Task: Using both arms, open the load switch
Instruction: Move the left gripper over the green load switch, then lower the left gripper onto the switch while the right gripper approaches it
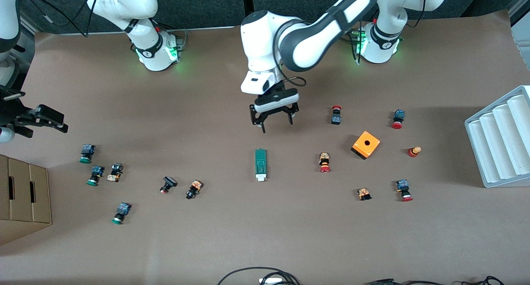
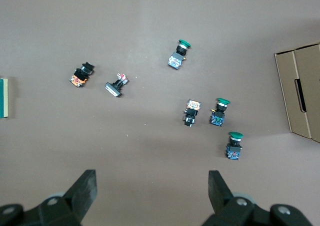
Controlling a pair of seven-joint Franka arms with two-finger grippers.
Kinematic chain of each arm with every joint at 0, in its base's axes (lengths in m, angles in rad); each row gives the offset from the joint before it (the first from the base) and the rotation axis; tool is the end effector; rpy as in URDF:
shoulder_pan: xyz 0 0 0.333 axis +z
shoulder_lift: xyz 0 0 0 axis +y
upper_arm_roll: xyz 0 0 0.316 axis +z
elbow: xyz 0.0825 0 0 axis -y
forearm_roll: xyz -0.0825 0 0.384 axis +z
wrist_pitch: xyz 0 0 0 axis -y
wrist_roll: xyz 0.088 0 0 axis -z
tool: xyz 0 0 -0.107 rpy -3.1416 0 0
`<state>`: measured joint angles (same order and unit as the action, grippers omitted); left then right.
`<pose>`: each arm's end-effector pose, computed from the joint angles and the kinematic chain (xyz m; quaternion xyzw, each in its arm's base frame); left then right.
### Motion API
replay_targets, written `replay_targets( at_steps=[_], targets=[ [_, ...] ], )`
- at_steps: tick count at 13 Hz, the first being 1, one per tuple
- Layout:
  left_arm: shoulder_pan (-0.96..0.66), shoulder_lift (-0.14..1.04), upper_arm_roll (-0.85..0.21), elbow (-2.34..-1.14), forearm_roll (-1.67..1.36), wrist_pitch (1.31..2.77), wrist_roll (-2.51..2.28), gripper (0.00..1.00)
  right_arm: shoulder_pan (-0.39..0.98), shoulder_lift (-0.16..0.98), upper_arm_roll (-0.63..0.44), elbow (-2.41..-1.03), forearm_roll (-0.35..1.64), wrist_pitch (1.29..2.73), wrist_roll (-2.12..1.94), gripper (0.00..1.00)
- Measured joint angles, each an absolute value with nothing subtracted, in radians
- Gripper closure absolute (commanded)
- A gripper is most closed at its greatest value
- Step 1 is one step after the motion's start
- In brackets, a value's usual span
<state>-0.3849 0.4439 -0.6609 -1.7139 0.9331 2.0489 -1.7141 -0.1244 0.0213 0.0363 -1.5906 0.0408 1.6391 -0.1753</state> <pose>0.4083 -0.5227 0.3837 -0.9524 -0.1312 -0.2720 0.0415 0.5653 -0.0460 0.6093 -0.9988 -0.0424 -0.0162 0.0188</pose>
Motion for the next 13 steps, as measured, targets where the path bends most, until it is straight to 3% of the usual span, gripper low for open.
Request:
replay_targets(
  at_steps=[10, 13],
  targets=[
    [-0.507, 0.788, -0.643, -1.745, 1.734, 2.040, -2.223, 0.00, -0.158, 0.047, 0.034, -1.595, 0.041, 1.610, -0.176, 0.00],
    [-0.539, 0.857, -0.618, -1.749, 1.817, 1.980, -2.255, 0.00, -0.144, 0.084, 0.040, -1.598, 0.041, 1.594, -0.176, 0.00]
  ],
)
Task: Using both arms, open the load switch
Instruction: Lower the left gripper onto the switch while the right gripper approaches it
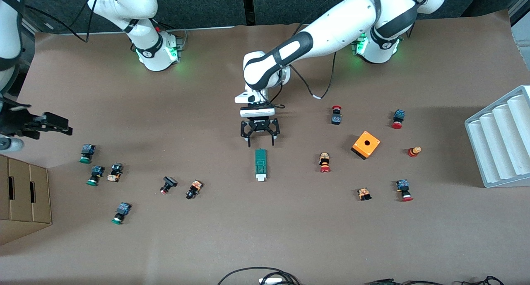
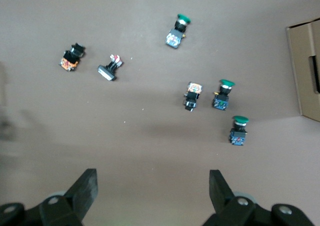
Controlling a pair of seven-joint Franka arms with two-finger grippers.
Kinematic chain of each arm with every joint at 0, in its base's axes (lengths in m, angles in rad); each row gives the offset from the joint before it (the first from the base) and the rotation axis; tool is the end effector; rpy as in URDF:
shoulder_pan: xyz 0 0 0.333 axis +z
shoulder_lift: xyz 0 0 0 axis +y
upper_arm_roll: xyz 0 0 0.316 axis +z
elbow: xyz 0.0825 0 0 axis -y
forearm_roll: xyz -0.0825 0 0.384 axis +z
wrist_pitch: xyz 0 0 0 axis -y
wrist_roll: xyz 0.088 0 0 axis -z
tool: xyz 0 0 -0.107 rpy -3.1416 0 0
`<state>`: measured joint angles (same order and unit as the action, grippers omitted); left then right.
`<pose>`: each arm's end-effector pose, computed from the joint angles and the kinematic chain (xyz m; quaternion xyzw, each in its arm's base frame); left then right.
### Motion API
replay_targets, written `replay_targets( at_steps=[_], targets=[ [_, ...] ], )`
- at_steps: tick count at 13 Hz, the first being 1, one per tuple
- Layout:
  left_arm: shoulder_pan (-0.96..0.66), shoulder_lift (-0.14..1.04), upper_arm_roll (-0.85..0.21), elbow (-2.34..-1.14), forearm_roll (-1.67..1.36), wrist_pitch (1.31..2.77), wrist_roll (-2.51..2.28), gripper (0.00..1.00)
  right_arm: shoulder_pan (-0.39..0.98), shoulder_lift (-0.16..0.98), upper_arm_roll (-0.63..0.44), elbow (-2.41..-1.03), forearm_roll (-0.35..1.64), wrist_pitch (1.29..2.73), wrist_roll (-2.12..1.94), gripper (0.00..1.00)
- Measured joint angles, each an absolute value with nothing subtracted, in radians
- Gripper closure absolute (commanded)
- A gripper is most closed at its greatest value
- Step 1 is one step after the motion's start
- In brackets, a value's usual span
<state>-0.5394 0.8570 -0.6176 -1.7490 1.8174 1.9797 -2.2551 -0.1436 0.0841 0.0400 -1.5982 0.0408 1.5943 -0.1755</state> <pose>0.3509 -0.5562 0.1481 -0.8821 -0.0165 -0.4701 0.0244 0.5751 -0.0564 0.5660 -0.9982 -0.0345 0.0405 0.0279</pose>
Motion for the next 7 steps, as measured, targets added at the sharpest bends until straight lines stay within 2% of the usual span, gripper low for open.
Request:
replay_targets(
  at_steps=[5, 7],
  targets=[
    [-0.714, 0.874, -0.453, -1.737, 1.823, 1.949, -2.376, 0.00, -0.116, 0.139, 0.047, -1.599, 0.041, 1.594, -0.176, 0.00],
    [-0.731, 0.877, -0.434, -1.734, 1.840, 1.948, -2.395, 0.00, -0.067, 0.175, 0.049, -1.587, 0.041, 1.600, -0.145, 0.00]
  ],
)
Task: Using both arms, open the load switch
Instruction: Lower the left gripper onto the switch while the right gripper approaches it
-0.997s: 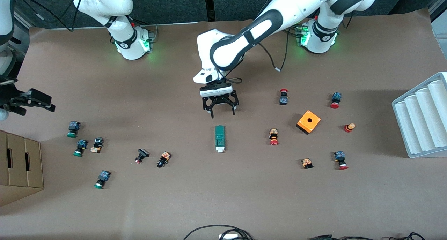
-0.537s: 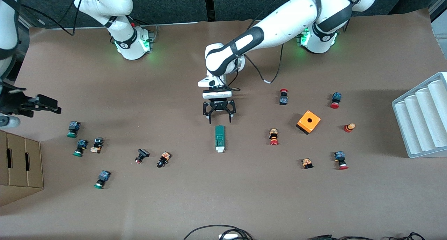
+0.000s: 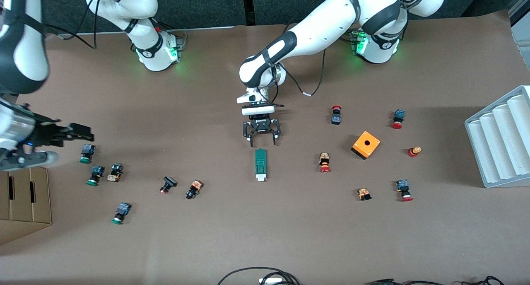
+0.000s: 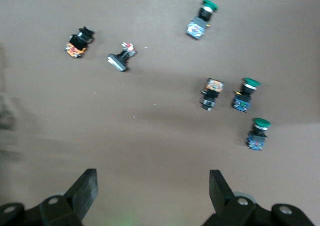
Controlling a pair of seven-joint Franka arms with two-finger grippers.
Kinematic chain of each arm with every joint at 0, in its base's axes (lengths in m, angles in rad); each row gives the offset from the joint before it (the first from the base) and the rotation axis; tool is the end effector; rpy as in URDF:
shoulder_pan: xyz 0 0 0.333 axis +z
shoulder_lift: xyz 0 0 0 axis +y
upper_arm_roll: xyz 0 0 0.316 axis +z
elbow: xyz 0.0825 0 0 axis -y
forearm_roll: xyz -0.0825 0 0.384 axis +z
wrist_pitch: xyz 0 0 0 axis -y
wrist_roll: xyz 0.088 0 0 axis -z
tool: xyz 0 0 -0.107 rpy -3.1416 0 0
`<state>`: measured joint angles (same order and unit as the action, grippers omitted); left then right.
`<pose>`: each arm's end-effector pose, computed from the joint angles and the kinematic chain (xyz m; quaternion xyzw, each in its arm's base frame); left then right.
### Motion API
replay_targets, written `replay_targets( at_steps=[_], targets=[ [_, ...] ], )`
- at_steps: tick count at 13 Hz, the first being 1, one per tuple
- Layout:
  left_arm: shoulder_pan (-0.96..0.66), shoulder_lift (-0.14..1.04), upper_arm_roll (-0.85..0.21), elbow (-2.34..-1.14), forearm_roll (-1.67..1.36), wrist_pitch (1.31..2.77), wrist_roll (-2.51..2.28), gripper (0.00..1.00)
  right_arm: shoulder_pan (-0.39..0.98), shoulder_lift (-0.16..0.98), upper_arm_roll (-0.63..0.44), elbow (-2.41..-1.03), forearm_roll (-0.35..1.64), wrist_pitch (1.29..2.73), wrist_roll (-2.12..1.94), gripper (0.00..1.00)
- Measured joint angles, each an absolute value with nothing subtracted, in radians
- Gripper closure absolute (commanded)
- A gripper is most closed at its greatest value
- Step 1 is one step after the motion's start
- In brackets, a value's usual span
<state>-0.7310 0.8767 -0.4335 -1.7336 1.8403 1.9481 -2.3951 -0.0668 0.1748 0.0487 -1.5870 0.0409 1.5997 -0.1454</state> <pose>0.3334 -0.5572 0.1086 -0.8521 -0.0193 -0.5223 0.0276 0.5984 -0.0086 0.5184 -0.9945 -0.0611 0.0786 0.0311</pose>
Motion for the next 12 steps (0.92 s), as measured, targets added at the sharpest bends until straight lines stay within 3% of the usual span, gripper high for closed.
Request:
replay_targets(
  at_steps=[6, 12],
  targets=[
    [-0.738, 0.934, -0.431, -1.698, 1.895, 1.948, -2.450, 0.00, 0.071, 0.330, 0.051, -1.460, 0.047, 1.608, 0.284, 0.00],
    [-0.744, 0.955, -0.431, -1.668, 1.900, 1.943, -2.455, 0.10, 0.196, 0.422, 0.051, -1.403, 0.094, 1.668, 0.656, 0.00]
  ],
)
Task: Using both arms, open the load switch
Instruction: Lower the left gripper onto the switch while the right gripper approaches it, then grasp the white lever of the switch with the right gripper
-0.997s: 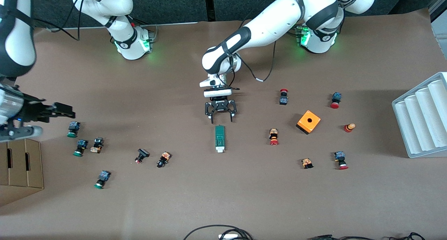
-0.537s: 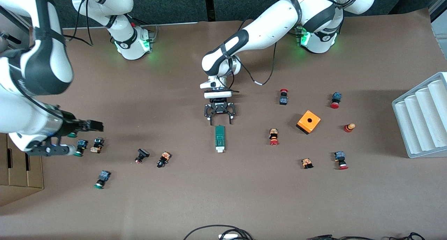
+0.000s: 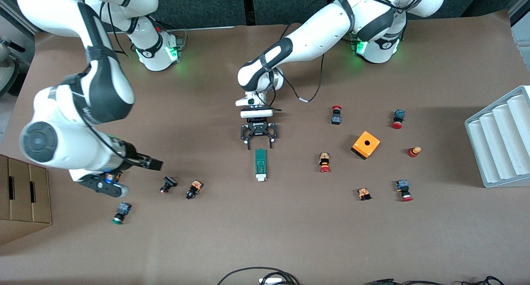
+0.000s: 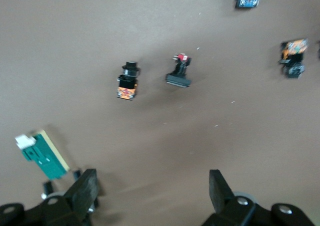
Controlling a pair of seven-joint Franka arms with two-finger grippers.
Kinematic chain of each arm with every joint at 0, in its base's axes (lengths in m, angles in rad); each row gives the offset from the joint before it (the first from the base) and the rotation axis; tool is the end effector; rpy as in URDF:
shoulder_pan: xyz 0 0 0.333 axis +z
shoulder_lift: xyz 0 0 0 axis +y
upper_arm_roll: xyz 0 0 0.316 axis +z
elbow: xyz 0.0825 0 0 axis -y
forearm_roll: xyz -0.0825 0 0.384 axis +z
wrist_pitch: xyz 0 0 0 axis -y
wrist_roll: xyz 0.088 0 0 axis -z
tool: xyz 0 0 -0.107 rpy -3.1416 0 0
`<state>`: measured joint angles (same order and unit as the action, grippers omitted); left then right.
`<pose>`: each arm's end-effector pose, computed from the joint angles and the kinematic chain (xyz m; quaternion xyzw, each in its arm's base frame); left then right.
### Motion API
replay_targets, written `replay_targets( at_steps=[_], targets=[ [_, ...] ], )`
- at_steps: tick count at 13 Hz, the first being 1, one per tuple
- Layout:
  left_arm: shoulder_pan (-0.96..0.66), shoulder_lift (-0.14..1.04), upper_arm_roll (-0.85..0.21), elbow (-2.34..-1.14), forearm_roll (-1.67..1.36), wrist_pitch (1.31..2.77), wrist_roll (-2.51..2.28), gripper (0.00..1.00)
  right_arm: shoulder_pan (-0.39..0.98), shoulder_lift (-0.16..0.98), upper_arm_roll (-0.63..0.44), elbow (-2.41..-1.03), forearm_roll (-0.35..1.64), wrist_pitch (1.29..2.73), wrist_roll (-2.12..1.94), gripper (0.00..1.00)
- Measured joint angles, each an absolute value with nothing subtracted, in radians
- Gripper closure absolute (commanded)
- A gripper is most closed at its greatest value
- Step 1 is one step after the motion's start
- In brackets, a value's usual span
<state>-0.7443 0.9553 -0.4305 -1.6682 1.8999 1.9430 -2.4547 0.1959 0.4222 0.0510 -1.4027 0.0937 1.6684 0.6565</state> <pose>0.3349 -0.5670 0.0837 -0.8475 -0.0285 -0.5300 0.0058 0.6463 0.1667 0.4523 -0.9726 0.2118 0.0947 0.0170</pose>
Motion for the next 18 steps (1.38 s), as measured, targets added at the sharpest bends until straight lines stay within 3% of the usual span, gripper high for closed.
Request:
replay_targets(
  at_steps=[9, 18],
  targets=[
    [-0.753, 0.988, -0.430, -1.667, 1.968, 1.890, -2.490, 0.13, 0.399, 0.565, 0.002, -1.334, 0.175, 1.823, 1.169, 0.00],
    [-0.755, 1.004, -0.429, -1.667, 2.012, 1.859, -2.519, 0.17, 0.548, 0.788, -0.019, -1.246, 0.326, 1.998, 1.679, 0.00]
  ],
)
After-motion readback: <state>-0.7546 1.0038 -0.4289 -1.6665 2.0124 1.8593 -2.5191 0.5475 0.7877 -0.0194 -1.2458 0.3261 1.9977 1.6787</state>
